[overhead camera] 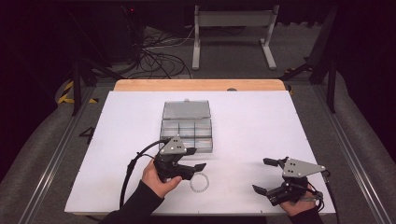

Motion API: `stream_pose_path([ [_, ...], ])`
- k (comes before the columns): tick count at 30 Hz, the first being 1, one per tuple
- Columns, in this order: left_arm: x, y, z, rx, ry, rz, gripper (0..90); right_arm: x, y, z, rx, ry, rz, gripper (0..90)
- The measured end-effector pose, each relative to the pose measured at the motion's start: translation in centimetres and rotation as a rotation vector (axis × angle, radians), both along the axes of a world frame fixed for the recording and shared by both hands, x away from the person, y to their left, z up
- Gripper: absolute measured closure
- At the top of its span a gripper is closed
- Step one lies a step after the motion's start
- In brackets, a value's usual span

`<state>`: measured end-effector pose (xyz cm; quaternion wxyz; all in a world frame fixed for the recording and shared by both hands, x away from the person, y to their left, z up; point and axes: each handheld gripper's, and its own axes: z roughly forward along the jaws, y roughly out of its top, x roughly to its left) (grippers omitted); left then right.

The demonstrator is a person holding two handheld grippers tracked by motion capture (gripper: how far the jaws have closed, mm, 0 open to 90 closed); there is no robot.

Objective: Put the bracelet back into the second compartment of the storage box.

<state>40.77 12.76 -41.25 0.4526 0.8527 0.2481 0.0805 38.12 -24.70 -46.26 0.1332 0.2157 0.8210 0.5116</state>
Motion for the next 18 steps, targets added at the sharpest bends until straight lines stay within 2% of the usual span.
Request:
stream_pose_path([
  [3,0.3,-0.2,-0.3,0.071,-0.024,-0.002,42.4,0.0,-0.1,0.0,0.001,-0.001,-0.001,3.3],
  [5,0.5,-0.4,-0.6,0.101,-0.018,-0.004,43.7,0.0,-0.1,0.0,0.0,-0.001,-0.001,3.4],
  [8,0.9,-0.5,-0.9,0.132,0.005,-0.011,45.1,0.0,0.0,0.0,-0.001,0.001,0.002,3.5],
  [18,2.0,-0.8,-1.9,0.193,0.089,-0.011,49.1,0.1,0.0,-0.1,-0.006,0.005,0.006,4.0],
])
